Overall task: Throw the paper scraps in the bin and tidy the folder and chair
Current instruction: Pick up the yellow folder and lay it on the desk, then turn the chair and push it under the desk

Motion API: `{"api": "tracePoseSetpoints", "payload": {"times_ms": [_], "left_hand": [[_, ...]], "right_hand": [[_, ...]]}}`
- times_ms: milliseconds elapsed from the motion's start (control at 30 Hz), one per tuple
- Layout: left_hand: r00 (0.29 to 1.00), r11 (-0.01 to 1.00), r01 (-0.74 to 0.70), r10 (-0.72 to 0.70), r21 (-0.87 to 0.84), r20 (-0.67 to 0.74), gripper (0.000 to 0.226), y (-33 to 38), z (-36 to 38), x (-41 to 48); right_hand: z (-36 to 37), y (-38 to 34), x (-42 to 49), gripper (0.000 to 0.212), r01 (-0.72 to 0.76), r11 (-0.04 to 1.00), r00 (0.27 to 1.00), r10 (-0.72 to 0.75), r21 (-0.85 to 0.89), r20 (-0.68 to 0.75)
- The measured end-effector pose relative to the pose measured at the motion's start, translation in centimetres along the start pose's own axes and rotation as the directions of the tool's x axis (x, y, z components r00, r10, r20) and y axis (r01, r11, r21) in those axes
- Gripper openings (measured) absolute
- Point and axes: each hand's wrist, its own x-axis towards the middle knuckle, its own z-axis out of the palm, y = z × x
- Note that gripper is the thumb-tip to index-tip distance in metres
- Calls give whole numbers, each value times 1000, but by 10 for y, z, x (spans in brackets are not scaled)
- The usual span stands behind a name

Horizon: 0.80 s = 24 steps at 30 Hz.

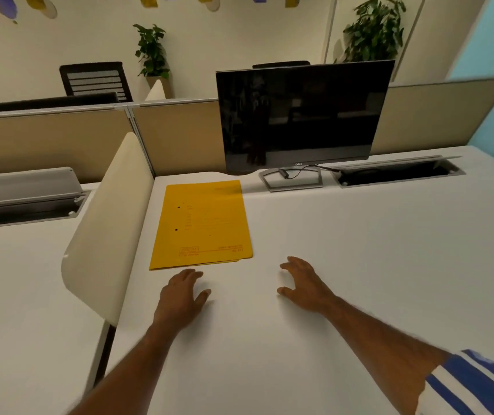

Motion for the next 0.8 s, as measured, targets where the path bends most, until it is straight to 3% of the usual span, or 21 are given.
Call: {"api": "tracePoseSetpoints", "payload": {"times_ms": [300,500,800], "left_hand": [[967,973,-228,231,-40,108,51,68,28,-97],[901,917,-391,400,-82,168,50,113,58,-150],[773,807,-578,589,-122,235,49,175,100,-208]], "right_hand": [[7,28,-151,65,-170,985,985,171,25,-8],[9,50,-247,64,-296,955,955,296,15,-1],[12,81,-357,57,-396,918,913,396,20,-100]]}}
